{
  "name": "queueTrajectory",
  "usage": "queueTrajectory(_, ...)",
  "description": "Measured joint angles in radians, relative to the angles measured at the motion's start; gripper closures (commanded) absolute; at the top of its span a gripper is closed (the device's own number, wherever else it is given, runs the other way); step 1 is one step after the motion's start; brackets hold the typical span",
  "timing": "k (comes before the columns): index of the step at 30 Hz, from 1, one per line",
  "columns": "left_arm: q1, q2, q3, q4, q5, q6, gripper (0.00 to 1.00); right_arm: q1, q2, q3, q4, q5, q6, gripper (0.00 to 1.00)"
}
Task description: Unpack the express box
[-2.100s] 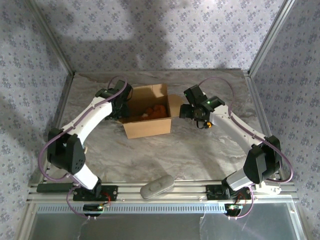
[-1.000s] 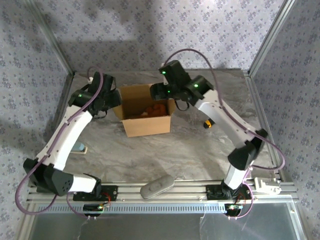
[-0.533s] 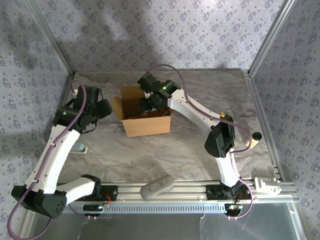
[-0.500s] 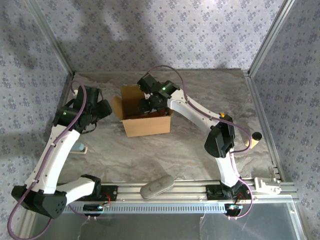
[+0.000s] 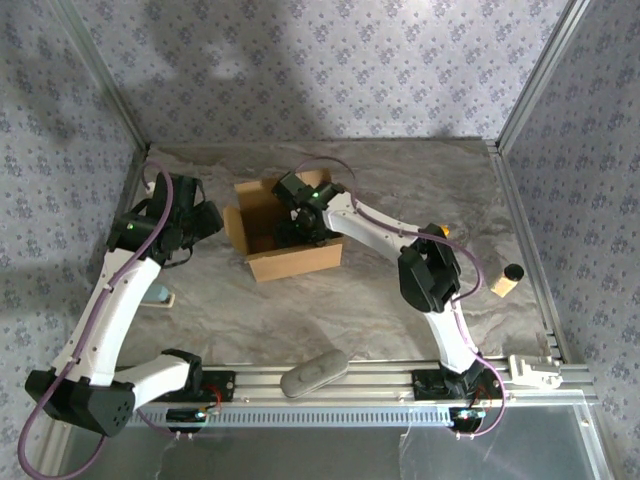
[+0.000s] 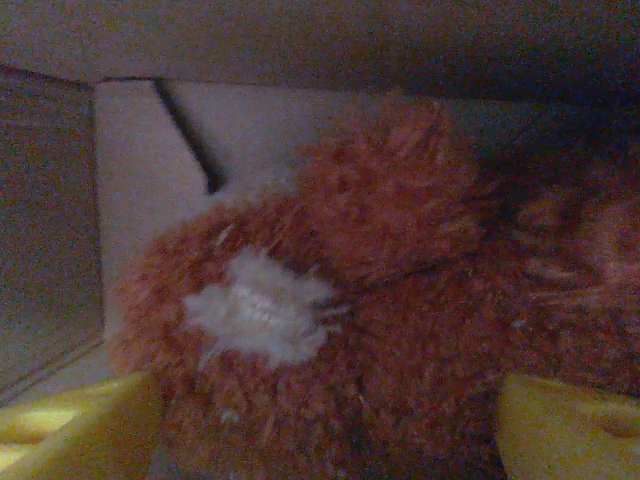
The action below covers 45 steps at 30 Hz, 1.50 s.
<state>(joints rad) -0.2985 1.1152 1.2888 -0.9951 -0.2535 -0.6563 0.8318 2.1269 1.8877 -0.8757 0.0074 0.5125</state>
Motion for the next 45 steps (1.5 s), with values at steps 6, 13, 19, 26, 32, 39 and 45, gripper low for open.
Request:
queueTrajectory(6, 0.01, 0.005, -0.002, 0.0, 0.003, 0.001, 0.27, 0.0, 0.015, -0.008, 0.055, 0.011, 0.044, 0.15)
queueTrajectory(13, 0.022, 0.009, -0.003, 0.0, 0.003, 0.004, 0.27, 0.0, 0.037, -0.012, 0.097, 0.039, 0.084, 0.68)
queueTrajectory(19, 0.024, 0.005, -0.036, 0.003, 0.003, 0.005, 0.27, 0.0, 0.038, -0.018, 0.109, 0.046, 0.11, 1.0)
queueTrajectory(26, 0.024, 0.005, -0.045, 0.005, 0.003, 0.013, 0.27, -0.002, 0.033, -0.004, 0.095, 0.057, 0.11, 1.0)
queueTrajectory(32, 0.024, 0.01, -0.045, 0.012, 0.003, 0.021, 0.27, -0.011, 0.015, 0.047, 0.058, 0.068, 0.11, 1.0)
queueTrajectory(39, 0.024, 0.021, -0.045, 0.016, 0.007, 0.027, 0.27, -0.016, -0.058, 0.102, 0.031, 0.078, 0.11, 1.0)
queueTrajectory(45, 0.024, 0.021, -0.045, 0.028, 0.007, 0.027, 0.27, -0.016, -0.138, 0.119, 0.029, 0.087, 0.107, 1.0)
